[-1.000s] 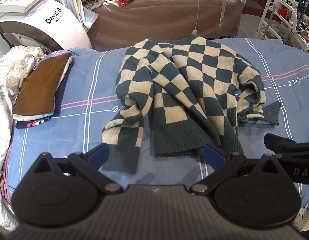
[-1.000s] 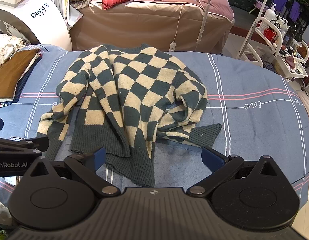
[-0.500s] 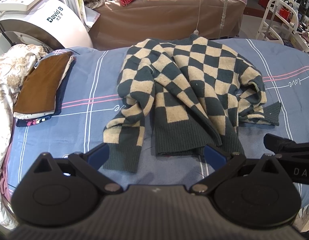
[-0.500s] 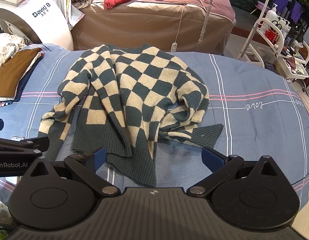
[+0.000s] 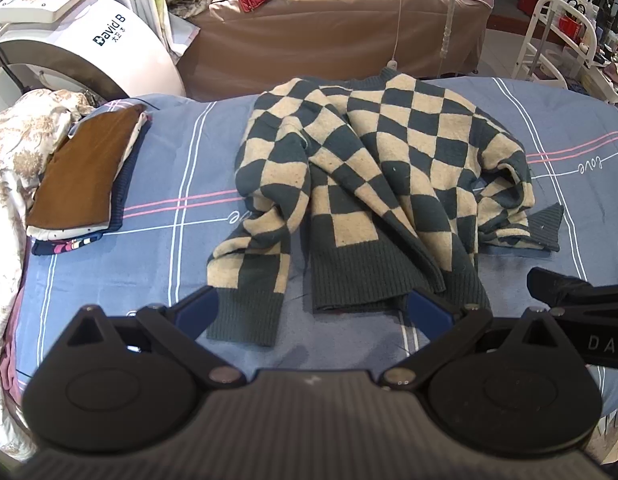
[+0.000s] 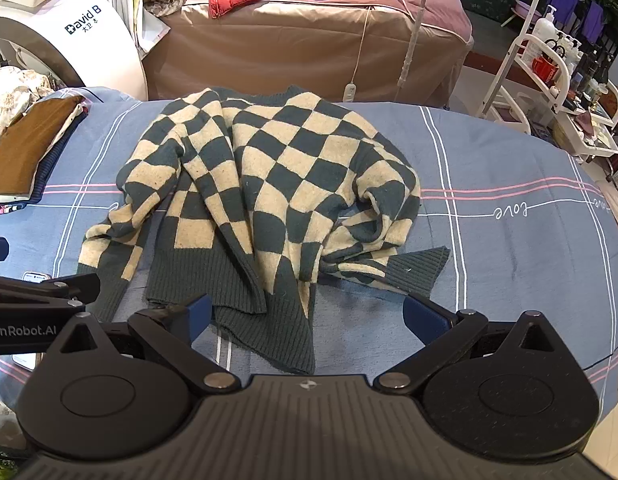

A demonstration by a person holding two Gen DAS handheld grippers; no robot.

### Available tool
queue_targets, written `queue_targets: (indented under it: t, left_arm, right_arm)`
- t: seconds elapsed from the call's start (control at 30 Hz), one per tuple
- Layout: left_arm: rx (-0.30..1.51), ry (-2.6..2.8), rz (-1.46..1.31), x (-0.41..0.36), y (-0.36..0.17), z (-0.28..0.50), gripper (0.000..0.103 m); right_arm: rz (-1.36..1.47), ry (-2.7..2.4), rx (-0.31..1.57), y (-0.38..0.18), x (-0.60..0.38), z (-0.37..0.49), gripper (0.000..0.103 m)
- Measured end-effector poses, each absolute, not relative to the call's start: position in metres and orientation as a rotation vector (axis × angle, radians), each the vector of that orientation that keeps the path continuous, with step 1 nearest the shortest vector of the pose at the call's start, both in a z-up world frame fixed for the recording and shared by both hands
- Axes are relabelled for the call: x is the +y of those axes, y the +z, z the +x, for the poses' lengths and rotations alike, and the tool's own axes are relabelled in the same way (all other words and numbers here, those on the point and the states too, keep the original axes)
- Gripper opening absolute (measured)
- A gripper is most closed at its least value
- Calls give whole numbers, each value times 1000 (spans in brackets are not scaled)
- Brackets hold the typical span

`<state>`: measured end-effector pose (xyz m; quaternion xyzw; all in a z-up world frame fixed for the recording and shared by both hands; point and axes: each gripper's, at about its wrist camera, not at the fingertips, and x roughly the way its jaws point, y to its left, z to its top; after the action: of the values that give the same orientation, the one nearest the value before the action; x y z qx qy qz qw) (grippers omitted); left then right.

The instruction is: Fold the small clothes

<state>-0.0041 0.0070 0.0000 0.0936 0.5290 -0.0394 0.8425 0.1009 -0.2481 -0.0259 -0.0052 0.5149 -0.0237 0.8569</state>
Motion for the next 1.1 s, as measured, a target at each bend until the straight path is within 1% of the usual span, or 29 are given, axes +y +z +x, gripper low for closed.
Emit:
queue_targets:
  t: [1.1]
  left_arm:
    - [1118, -83, 199, 6, -3, -1, 103]
  right_arm:
    - [-8, -49, 1086, -27, -248, 104, 103]
